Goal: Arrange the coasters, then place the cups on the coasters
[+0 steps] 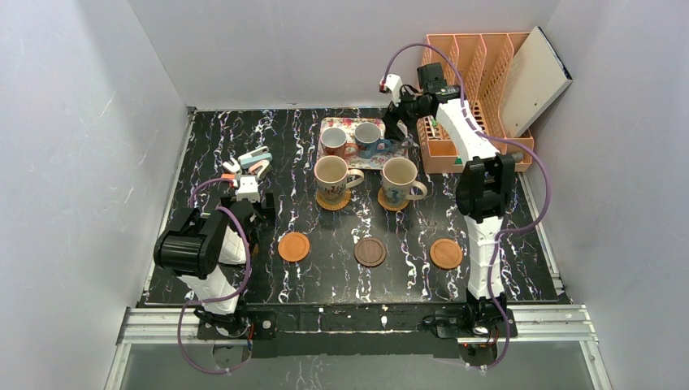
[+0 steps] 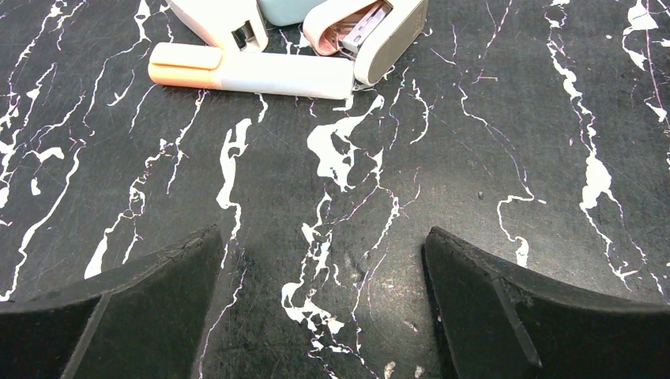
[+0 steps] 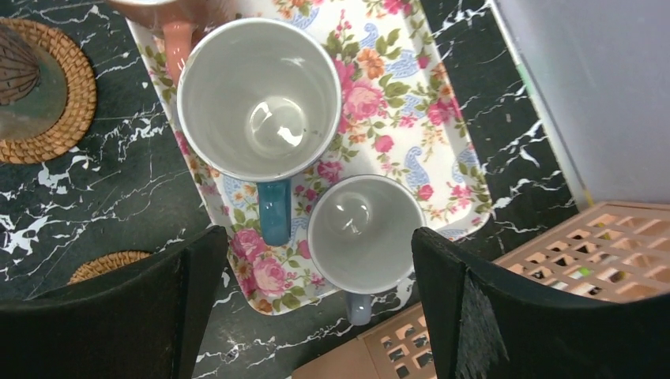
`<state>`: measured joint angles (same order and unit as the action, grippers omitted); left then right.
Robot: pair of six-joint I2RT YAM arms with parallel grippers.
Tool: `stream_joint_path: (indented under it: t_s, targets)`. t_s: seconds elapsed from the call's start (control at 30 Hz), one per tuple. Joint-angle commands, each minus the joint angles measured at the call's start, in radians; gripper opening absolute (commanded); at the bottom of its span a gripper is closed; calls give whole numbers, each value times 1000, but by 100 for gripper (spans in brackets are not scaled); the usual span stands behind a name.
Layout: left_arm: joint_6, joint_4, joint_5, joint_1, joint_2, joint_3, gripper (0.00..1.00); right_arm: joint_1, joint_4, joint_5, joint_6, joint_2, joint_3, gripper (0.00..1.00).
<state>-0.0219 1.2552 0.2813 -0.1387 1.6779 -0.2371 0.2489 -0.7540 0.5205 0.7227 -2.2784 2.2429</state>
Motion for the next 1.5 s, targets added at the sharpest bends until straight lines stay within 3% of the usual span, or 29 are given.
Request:
stream_joint_path:
  t_s: [0.0,0.33,0.53,0.83,1.47]
  targets:
    - [6,14,29,5,-1,-14,98,-2,-15,31,19,-20,9,94]
    - [5,15,29,5,-1,-14,98,5,-27,49,120,6,-38,93]
    - [6,15,29,5,-1,-14,98,7,0,-43,113,-12,-26,93]
    - [6,14,29,5,-1,-14,98,9,25,-24,146,17,-42,95]
    - [6,15,29,5,-1,-14,98,100,-110,-17,318,-80,45,95]
